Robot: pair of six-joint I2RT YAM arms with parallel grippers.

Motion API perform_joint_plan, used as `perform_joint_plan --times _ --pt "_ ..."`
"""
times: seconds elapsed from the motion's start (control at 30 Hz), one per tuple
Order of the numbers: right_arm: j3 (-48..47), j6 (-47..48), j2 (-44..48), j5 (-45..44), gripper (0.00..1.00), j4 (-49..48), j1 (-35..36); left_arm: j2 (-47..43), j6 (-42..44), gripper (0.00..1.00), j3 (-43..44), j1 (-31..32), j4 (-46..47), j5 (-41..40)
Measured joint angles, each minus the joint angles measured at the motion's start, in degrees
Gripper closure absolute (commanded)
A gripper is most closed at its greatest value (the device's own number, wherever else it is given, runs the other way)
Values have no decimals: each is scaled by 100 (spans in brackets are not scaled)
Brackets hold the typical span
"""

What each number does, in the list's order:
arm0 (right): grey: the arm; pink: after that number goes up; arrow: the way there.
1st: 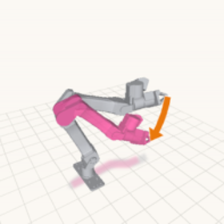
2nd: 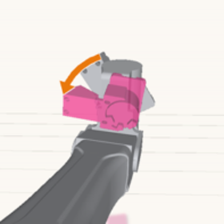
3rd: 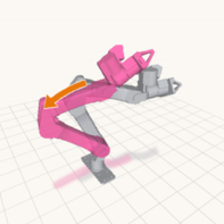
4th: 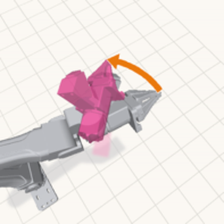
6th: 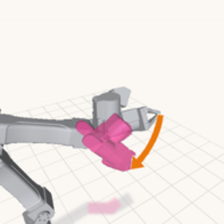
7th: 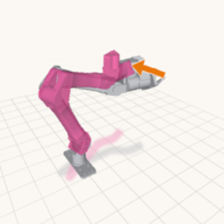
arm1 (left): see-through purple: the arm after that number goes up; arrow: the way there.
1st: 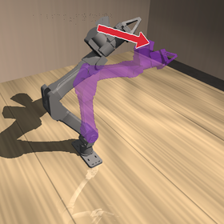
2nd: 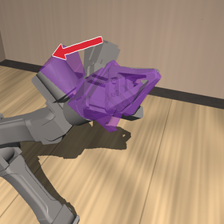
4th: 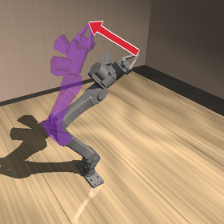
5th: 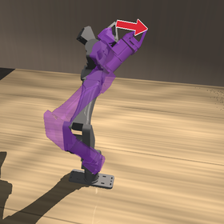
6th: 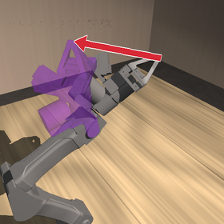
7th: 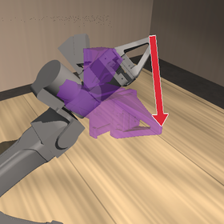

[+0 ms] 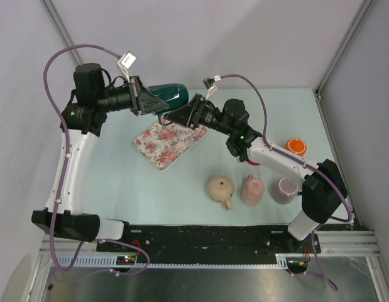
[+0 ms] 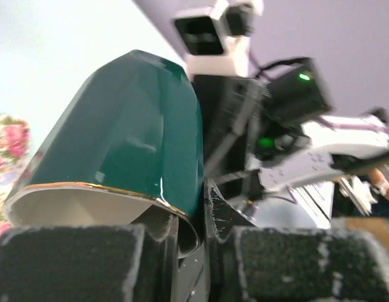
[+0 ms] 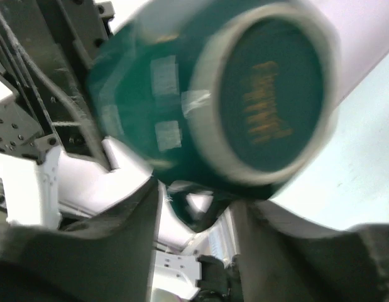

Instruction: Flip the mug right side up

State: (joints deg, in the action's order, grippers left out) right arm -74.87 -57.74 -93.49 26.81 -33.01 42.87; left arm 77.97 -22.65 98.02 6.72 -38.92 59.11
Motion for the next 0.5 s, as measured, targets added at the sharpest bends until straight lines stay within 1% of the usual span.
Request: perform_joint_plan --times 0.03,0.07,0.1,0.17,0.27,0.33,0.4,0.5 --pt "-35 72 0 -9 14 157 15 0 -2 100 -28 24 0 -166" --pt "-70 168 0 -50 7 330 39 -9 28 100 -114 57 0 -520" --pt "-103 278 0 -105 4 498 63 -9 85 100 -197 76 -9 -809" --pt "-155 579 9 -310 1 1045 105 39 282 100 -431 120 -72 -1604" --pt "-155 1038 26 -737 1 2031 107 260 892 100 -669 162 -249 -2992" --pt "-155 1421 90 -1178 1 2822 101 638 1462 100 -748 203 -385 -4002" --pt "-153 1742 173 -1530 1 3386 101 1132 2004 100 -756 254 -549 -4830" --pt "-129 2232 411 -2072 1 4135 90 1908 2719 100 -758 358 -793 -5698"
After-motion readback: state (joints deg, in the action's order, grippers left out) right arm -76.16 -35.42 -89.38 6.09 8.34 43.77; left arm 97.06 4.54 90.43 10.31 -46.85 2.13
